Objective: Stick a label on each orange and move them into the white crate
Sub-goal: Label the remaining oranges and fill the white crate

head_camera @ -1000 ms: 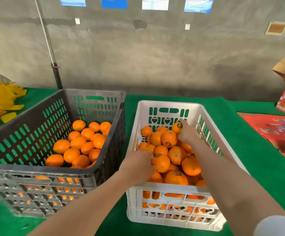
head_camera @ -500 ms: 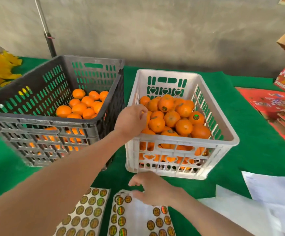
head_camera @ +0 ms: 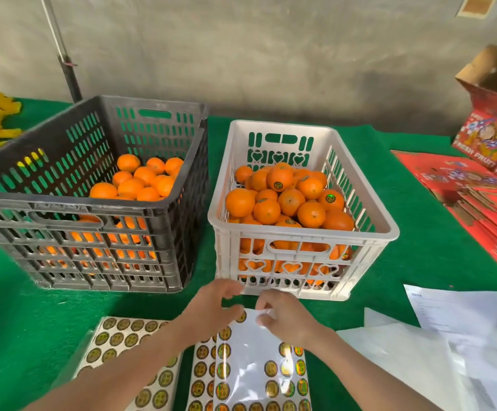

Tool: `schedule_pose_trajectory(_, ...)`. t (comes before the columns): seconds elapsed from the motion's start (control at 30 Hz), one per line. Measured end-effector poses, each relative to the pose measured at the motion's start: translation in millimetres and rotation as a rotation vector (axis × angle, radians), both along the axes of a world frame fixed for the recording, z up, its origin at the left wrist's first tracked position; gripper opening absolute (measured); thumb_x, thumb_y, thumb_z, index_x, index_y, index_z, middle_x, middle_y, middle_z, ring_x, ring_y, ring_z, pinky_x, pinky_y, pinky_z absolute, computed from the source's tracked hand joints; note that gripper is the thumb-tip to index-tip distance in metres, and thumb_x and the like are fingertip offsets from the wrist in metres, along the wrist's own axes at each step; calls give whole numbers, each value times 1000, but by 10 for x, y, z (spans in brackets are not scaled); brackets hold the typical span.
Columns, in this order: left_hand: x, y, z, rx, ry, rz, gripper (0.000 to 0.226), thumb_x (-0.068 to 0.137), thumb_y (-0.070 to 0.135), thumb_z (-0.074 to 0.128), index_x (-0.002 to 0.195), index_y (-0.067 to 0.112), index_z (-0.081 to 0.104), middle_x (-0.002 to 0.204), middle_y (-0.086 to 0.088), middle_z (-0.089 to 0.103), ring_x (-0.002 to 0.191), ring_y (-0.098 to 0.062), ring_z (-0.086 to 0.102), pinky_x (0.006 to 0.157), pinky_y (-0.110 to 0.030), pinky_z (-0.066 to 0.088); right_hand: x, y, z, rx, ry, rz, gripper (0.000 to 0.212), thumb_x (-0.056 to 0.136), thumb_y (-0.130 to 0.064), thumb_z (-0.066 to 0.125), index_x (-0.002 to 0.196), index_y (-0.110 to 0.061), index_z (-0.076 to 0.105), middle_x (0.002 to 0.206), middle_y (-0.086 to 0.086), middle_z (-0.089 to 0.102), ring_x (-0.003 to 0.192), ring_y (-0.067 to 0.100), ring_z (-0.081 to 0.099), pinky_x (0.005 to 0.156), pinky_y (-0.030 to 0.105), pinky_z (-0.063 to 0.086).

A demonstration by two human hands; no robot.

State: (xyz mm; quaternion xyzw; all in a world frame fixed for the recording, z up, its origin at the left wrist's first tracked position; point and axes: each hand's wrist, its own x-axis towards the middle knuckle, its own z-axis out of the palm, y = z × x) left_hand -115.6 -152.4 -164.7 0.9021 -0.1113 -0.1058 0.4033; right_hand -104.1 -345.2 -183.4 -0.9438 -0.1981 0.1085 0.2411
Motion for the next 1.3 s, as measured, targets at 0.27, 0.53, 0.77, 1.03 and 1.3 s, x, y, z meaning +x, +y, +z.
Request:
schedule_pose_trajectory(0.27,140,-87,-94,-44,231,-62,18,77,5,65,59,6,66,49,6,50,45,-2,44,48,-13,36,-262,47,-3,134,-321,-191,8,82,-16,67,89,-11,67,92,4,59,89,16,50,79,25,38)
schedule_pose_trajectory(0.53,125,-142,-63,-93,198,-121,14,80,0,63,88,1,73,77,-7,64,68,-8,55,63,-16,42,-381,275,-56,170,-223,-411,14,88,-20,59,91,-12,71,86,2,67,79,14,58,67,17,35)
schedule_pose_trajectory(0.77,86,-157,-57,-102,255,-131,31,80,-4,59,54,14,58,45,16,49,47,4,46,52,-9,34,-443,334,-105,186,-198,-471,13,89,-17,60,83,-8,66,82,2,68,77,17,61,71,27,44)
schedule_pose_trajectory(1.03,121,-159,-40,-58,214,-175,27,81,-3,59,64,17,64,46,16,50,48,5,48,53,-9,35,-467,317,-111,256,-190,-451,10,89,-15,59,80,-10,61,77,-2,68,67,15,65,63,25,46)
schedule_pose_trajectory(1.3,161,-157,-3,21,158,-263,16,82,-3,58,71,-14,59,55,-13,38,55,-18,42,59,-31,30,-416,276,61,85,-222,-249,12,86,-21,53,82,-13,61,87,0,62,78,17,58,70,27,43)
